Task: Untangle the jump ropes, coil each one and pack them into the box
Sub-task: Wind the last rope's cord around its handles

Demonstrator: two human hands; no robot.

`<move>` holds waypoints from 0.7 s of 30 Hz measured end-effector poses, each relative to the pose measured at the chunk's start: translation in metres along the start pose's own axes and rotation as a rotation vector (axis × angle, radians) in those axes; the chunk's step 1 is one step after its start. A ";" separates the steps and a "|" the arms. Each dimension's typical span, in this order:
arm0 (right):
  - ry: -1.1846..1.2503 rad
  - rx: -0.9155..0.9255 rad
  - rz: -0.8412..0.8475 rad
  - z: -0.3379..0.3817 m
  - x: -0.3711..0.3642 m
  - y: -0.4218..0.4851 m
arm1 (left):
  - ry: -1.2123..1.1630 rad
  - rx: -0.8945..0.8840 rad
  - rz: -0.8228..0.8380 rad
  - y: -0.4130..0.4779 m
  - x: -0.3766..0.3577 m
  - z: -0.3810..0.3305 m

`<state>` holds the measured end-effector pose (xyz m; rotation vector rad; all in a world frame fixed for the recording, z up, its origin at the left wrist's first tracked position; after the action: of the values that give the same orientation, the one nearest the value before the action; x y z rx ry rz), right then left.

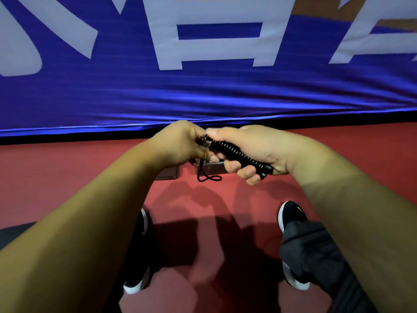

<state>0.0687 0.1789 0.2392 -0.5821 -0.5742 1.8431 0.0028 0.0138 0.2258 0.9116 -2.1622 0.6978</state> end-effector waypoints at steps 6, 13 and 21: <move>-0.056 -0.297 0.143 -0.030 -0.015 0.009 | 0.139 -0.102 0.055 0.001 -0.008 0.006; -0.154 -0.372 0.034 -0.040 -0.009 0.021 | 0.381 -0.165 0.008 0.005 -0.011 -0.016; -0.015 -0.195 -0.294 -0.035 0.006 0.034 | 0.635 -0.255 -0.153 0.003 -0.003 -0.036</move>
<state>0.0654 0.1779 0.1899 -0.5794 -0.8110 1.5259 0.0157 0.0416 0.2451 0.6048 -1.5536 0.5275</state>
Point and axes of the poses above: each hand's wrist, its own y-axis towards the middle knuckle, its own x-axis out of the back of the hand, z = x × y, the point moved 3 cm from there along y, towards the middle knuckle, and after that the axes turned 13 degrees about y, right-handed, at the moved point
